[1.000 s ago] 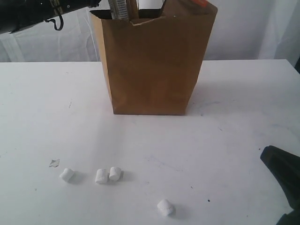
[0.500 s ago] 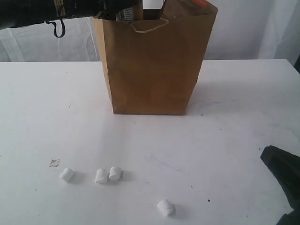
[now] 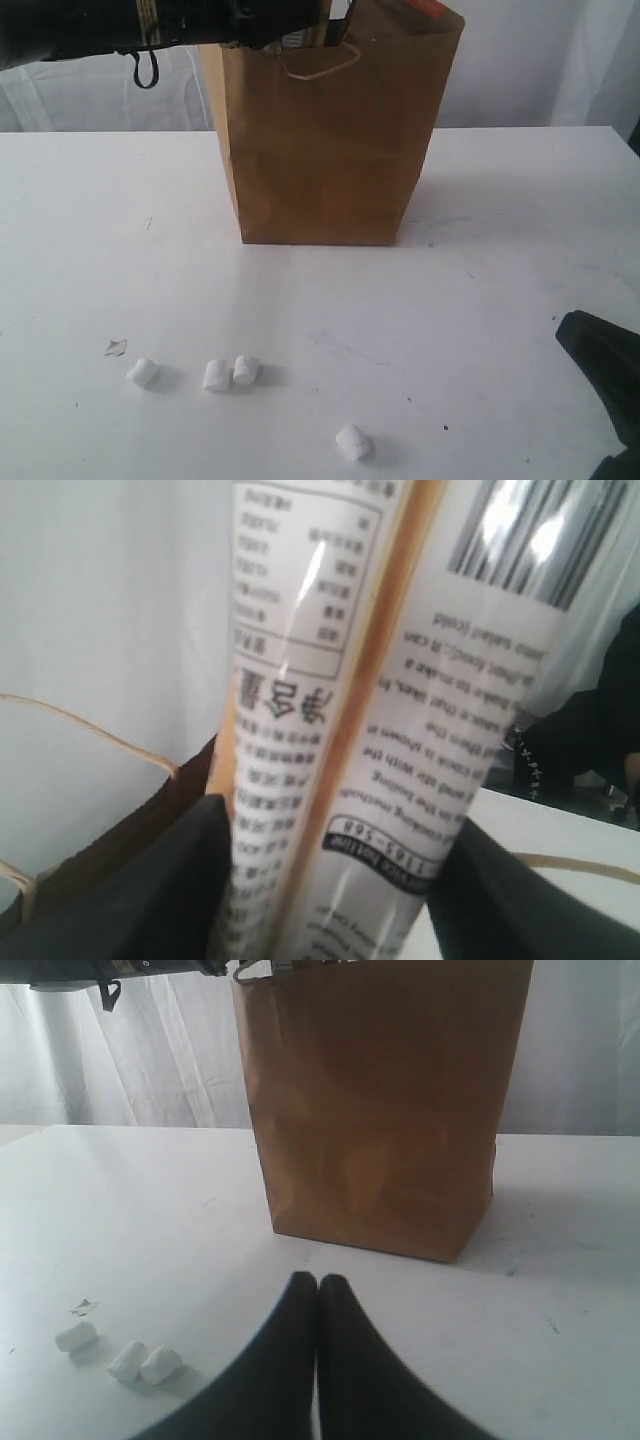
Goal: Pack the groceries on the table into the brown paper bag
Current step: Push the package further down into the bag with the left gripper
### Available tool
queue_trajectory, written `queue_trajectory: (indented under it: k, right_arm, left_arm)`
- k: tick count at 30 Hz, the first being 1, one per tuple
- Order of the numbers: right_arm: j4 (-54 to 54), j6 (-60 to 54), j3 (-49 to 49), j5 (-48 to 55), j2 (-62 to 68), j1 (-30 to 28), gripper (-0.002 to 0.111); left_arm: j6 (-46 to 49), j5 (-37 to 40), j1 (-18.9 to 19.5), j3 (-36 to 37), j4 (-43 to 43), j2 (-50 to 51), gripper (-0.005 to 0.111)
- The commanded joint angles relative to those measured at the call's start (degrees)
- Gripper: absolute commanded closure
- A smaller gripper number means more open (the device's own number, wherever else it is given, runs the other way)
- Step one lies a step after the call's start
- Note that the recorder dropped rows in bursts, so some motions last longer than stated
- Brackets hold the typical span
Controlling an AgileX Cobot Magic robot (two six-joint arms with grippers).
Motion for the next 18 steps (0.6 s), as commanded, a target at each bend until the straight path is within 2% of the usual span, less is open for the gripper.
queue_trajectory:
  k: [1, 4, 13, 18]
  right_arm:
    - [0.0, 0.1, 0.3, -0.2, -0.4, -0.3, 0.108]
    - [0.0, 0.1, 0.3, -0.2, -0.4, -0.3, 0.108]
    - [0.0, 0.1, 0.3, -0.2, -0.4, -0.3, 0.108]
    - [0.0, 0.1, 0.3, -0.2, -0.4, -0.3, 0.108]
  left_arm:
    - [1.6, 2.3, -0.9, 0.1, -0.3, -1.0, 0.048]
    - [2.1, 4.4, -1.5, 0.1, -0.4, -1.0, 0.048]
    - [1.9, 4.2, -0.8, 0.1, -0.8, -1.2, 0.048]
    - [2.1, 4.4, -0.8, 0.1, 1.9, -2.9, 0.048]
